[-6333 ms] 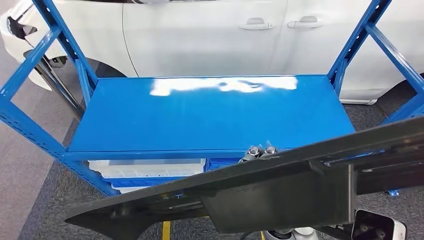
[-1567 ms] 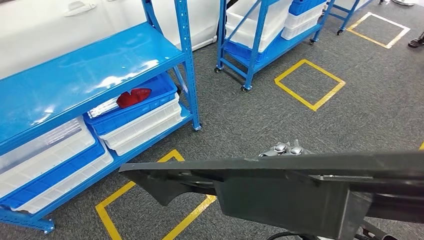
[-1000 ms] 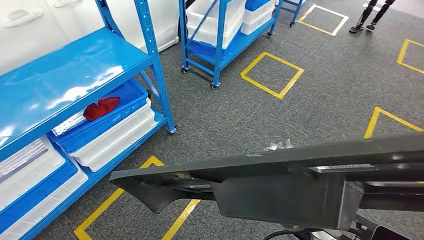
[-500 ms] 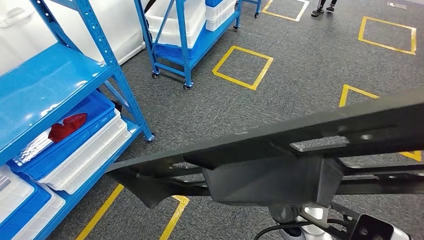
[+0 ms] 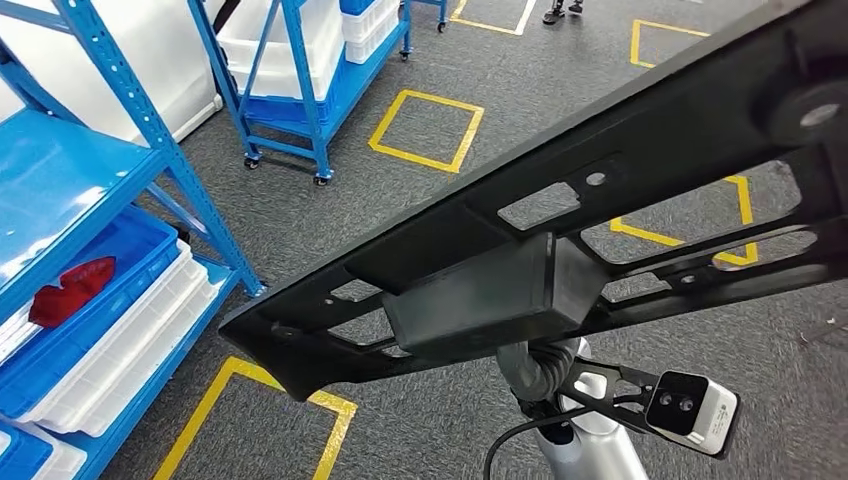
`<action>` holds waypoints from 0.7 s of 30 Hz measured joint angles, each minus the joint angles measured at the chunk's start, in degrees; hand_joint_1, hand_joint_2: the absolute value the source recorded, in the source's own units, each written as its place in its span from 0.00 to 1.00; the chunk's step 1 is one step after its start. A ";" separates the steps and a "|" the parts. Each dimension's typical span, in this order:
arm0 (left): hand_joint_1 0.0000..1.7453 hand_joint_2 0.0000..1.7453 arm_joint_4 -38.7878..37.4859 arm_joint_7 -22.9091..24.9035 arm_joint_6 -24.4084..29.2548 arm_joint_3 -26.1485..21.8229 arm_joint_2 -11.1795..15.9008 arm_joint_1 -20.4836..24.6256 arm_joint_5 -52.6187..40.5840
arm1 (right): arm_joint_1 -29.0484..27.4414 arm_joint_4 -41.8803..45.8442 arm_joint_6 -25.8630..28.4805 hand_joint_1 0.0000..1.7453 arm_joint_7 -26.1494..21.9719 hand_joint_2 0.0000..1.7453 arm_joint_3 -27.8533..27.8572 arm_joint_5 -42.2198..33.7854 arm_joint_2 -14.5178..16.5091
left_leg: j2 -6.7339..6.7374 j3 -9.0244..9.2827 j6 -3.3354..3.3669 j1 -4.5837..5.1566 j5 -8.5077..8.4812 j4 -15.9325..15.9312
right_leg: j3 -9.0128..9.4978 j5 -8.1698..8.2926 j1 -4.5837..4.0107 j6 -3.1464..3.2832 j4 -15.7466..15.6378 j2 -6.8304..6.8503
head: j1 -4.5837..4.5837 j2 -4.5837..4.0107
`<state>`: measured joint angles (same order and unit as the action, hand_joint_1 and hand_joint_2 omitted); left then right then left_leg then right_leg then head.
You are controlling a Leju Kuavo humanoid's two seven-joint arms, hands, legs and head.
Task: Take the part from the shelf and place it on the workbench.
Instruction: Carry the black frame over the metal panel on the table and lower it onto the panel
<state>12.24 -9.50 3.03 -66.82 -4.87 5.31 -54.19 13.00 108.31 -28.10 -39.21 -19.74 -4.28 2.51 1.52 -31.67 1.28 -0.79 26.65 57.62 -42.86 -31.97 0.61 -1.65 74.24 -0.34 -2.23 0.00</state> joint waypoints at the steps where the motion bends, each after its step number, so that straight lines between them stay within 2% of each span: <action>1: 0.00 1.00 0.00 -0.12 -0.04 -0.14 -0.01 -0.02 0.01 | 0.00 -0.20 -0.19 1.00 0.00 1.00 0.01 0.01 0.05 | 0.75 0.05 0.02 0.10 0.08 0.01 | -0.43 0.28 0.06 0.02 0.80 0.07 | 0.00 0.00; 2: 0.00 1.00 0.00 -0.26 -0.08 -0.24 -0.02 0.00 0.01 | 0.01 -0.31 -0.40 1.00 0.00 1.00 0.02 0.03 0.11 | 1.44 0.15 0.00 0.20 0.18 0.01 | 0.37 1.56 0.06 0.15 -0.77 0.20 | 0.00 0.00; 3: 0.00 1.00 0.00 -0.37 -0.13 -0.31 -0.04 0.03 0.01 | 0.01 -0.33 -0.57 1.00 0.00 1.00 0.03 0.05 0.21 | 2.08 0.32 -0.06 0.27 0.31 0.00 | 2.35 3.49 -0.05 0.43 -4.48 0.68 | 0.00 0.00; 5: 0.00 1.00 0.00 -0.43 -0.16 -0.38 -0.10 0.05 0.01 | 0.04 -0.11 -0.72 1.00 0.00 1.00 0.12 0.09 0.46 | 3.15 0.69 -0.38 0.47 0.65 0.00 | 6.71 6.25 -0.71 1.34 -12.72 2.98 | 0.00 0.00; 6: 0.00 1.00 0.00 -0.34 -0.14 -0.40 -0.11 0.03 0.00 | 0.04 0.08 -0.73 1.00 0.00 1.00 0.19 0.09 0.60 | 3.63 0.83 -0.63 0.54 0.80 -0.01 | 7.94 6.79 -1.08 1.76 -15.15 3.76 | 0.00 0.00; 7: 0.00 1.00 0.00 -0.19 -0.05 -0.42 -0.12 0.03 -0.01 | 0.01 0.31 -0.75 1.00 0.00 1.00 0.32 0.07 0.69 | 4.11 0.93 -0.92 0.60 0.93 -0.04 | 8.32 6.76 -1.38 2.10 -16.10 4.05 | 0.00 0.00; 9: 0.00 1.00 0.00 0.22 0.10 -0.45 -0.10 0.13 -0.07 | -0.08 0.75 -0.86 1.00 0.00 1.00 0.72 -0.02 0.80 | 4.98 1.20 -1.53 0.64 1.22 0.06 | 8.29 7.00 -1.33 2.63 -16.42 2.72 | -0.01 0.00; 10: 0.00 1.00 0.00 0.38 0.15 -0.45 -0.08 0.20 -0.13 | -0.12 0.98 -0.98 1.00 0.00 1.00 0.97 -0.10 0.83 | 4.42 1.21 -1.84 0.62 1.61 0.75 | 8.50 7.17 -1.16 2.90 -16.79 2.09 | 0.00 0.00; 11: 0.00 1.00 0.00 0.49 0.15 -0.46 -0.05 0.23 -0.21 | -0.08 1.16 -1.15 1.00 0.00 1.00 1.20 -0.18 0.93 | 3.12 0.80 -2.09 0.59 2.55 2.35 | 8.76 7.36 -0.95 3.20 -17.18 1.49 | 0.00 0.00; 13: 0.00 1.00 0.00 0.55 0.05 -0.45 -0.02 0.11 -0.37 | 0.00 1.36 -1.54 1.00 0.00 1.00 1.49 -0.27 1.22 | -0.12 -1.74 -2.47 0.45 6.02 8.61 | 9.12 7.49 -0.79 3.67 -17.61 0.27 | 0.00 0.00; 14: 0.00 1.00 0.00 0.52 -0.05 -0.45 -0.02 0.00 -0.41 | 0.01 1.37 -1.66 1.00 0.00 1.00 1.56 -0.22 1.35 | -0.95 -3.59 -2.59 0.38 7.97 12.45 | 9.11 7.48 -0.79 3.83 -17.59 -0.44 | -0.01 0.00; 15: 0.00 1.00 0.00 0.45 -0.19 -0.45 -0.01 -0.08 -0.42 | -0.03 1.37 -1.72 1.00 0.00 1.00 1.61 -0.14 1.40 | -1.19 -5.16 -2.73 0.30 9.17 15.46 | 9.09 7.46 -0.80 3.88 -17.54 -1.24 | -0.01 0.00; 16: 0.00 1.00 0.00 0.36 -0.33 -0.46 0.00 -0.11 -0.42 | -0.06 1.37 -1.72 1.00 0.00 1.00 1.68 -0.05 1.43 | -1.26 -5.98 -2.86 0.20 9.21 16.80 | 9.10 7.44 -0.77 3.85 -17.45 -2.07 | 0.00 0.00; 17: 0.00 1.00 0.00 0.26 -0.45 -0.45 0.02 -0.09 -0.42 | -0.08 1.37 -1.71 1.00 0.00 1.00 1.78 0.04 1.43 | -1.31 -5.76 -2.99 0.04 7.95 15.85 | 9.14 7.39 -0.69 3.76 -17.30 -2.90 | 0.00 0.00; 18: 0.00 1.00 0.00 0.18 -0.55 -0.45 0.04 -0.05 -0.41 | -0.09 1.38 -1.69 1.00 0.00 1.00 1.87 0.09 1.43 | -1.54 -4.60 -3.11 -0.16 5.82 12.94 | 9.20 7.28 -0.58 3.60 -17.08 -3.69 | 0.00 0.00; 19: 0.00 1.00 0.00 0.12 -0.61 -0.45 0.06 -0.05 -0.41 | -0.09 1.38 -1.69 1.00 0.00 1.00 1.97 0.10 1.44 | -2.67 -2.97 -3.28 -0.49 3.45 8.83 | 9.15 7.11 -0.46 3.35 -16.77 -4.48 | 0.00 0.00; 20: 0.00 1.00 0.00 0.06 -0.66 -0.44 0.07 -0.05 -0.42 | -0.07 1.39 -1.68 1.00 0.00 1.00 2.05 0.11 1.45 | -4.21 -1.48 -3.39 -0.78 1.83 5.07 | 8.93 6.93 -0.42 3.03 -16.30 -5.22 | 0.00 0.00; 21: 0.00 1.00 0.00 0.01 -0.72 -0.44 0.08 -0.09 -0.42 | -0.08 1.41 -1.67 1.00 0.00 1.00 2.11 0.17 1.50 | -5.52 -0.52 -3.31 -0.98 0.97 2.57 | 8.55 6.87 -0.38 2.65 -15.91 -5.92 | -0.01 0.00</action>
<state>12.24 -9.50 2.32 -67.26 -4.80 5.22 -54.61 12.92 109.72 -29.77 -39.21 -17.63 -4.11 4.01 -4.00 -32.19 -2.03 -1.78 27.62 60.19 -34.31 -25.11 0.23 1.01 58.33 -6.26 -2.23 0.00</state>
